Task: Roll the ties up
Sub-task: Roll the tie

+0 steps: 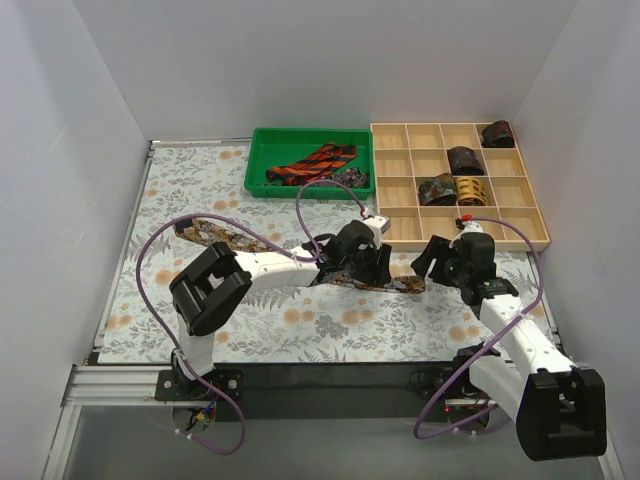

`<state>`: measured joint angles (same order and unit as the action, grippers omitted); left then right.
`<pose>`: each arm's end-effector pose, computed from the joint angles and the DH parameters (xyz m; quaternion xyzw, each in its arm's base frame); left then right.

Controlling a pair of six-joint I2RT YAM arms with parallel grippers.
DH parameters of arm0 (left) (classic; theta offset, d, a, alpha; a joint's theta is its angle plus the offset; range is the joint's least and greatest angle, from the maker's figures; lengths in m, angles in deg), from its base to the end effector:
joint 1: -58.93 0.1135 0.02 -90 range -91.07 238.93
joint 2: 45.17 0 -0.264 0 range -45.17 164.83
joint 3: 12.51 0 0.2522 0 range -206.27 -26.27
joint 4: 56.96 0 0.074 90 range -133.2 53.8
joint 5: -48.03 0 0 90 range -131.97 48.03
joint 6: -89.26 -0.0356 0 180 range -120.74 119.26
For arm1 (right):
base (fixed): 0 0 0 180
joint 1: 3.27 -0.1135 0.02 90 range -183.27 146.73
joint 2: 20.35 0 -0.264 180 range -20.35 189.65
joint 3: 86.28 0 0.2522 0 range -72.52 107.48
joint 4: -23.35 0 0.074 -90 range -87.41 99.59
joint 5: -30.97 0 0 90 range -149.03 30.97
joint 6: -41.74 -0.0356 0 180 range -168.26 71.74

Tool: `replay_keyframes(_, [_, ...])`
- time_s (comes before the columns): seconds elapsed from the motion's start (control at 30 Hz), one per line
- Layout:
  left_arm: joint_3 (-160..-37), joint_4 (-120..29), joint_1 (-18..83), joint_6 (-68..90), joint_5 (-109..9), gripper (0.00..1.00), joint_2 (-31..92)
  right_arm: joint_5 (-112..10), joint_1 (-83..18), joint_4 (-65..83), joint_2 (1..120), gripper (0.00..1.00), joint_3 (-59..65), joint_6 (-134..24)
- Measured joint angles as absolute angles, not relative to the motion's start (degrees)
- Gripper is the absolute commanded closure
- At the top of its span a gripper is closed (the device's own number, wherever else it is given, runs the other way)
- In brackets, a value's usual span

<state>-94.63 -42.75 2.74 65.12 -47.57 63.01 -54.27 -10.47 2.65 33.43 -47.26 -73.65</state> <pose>0.2266 -0.3446 0.1828 -0.0559 0.9047 -0.3889 0.1647 0.1951 0.0276 0.1987 0.1216 0.8799 0.1639 0.4290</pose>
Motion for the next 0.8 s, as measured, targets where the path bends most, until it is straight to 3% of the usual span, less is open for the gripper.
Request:
replay_keyframes(0.33, [-96.5, -41.0, 2.4, 62.0, -48.9, 0.55, 65.1, -44.6, -7.7, 2.3, 36.1, 0.45, -48.9, -70.4])
replay_keyframes(0.8, [-97.6, -40.5, 2.4, 59.4, -49.9, 0.55, 67.8, -42.7, -5.3, 2.2, 39.7, 0.69, -49.7, -67.0])
